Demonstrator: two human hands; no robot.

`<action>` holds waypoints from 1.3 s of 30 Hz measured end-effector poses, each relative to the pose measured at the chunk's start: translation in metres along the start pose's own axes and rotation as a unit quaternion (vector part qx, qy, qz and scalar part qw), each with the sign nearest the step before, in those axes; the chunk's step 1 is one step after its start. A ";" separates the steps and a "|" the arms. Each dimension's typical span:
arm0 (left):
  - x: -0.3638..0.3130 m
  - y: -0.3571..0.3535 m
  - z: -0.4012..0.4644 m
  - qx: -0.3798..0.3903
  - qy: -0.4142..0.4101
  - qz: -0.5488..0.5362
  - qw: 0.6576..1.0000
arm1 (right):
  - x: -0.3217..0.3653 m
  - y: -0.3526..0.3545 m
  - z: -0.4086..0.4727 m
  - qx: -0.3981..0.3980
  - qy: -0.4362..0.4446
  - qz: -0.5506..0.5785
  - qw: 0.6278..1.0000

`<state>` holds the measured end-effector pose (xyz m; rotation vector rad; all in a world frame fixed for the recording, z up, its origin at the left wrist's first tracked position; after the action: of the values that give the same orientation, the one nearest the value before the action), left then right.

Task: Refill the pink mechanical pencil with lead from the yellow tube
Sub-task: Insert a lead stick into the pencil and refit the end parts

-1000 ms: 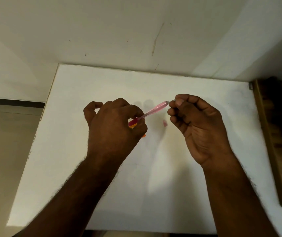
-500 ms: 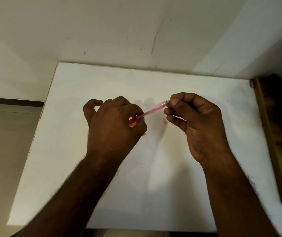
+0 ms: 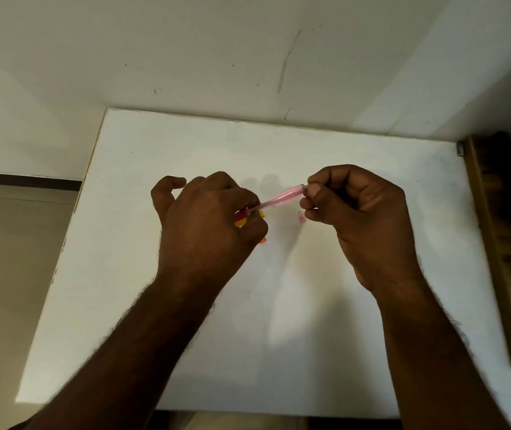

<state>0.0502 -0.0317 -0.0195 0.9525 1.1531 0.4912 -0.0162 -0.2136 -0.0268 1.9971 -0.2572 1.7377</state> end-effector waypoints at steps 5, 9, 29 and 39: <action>0.001 -0.001 0.000 0.006 0.000 0.008 1.000 | -0.004 0.000 0.001 0.008 0.008 -0.021 1.000; 0.001 0.000 0.000 0.005 0.004 0.005 1.000 | -0.005 0.000 0.001 0.008 0.004 -0.001 1.000; 0.002 -0.001 0.002 0.012 0.011 0.012 1.000 | -0.019 -0.006 0.002 -0.103 -0.094 0.033 0.990; 0.000 -0.004 0.001 0.017 0.009 0.019 1.000 | -0.007 -0.008 0.000 -0.082 -0.108 0.188 0.973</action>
<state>0.0510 -0.0343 -0.0229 1.0042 1.1634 0.5129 -0.0144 -0.2081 -0.0358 2.1133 -0.8740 1.6412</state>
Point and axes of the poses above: each hand's wrist, its own z-axis towards the middle knuckle, its own y-axis out of the back of the hand, x = y × z, the point moved 3 cm from there along z, towards the middle knuckle, and after that the axes turned 6 degrees about -z, right-handed, at the moved point
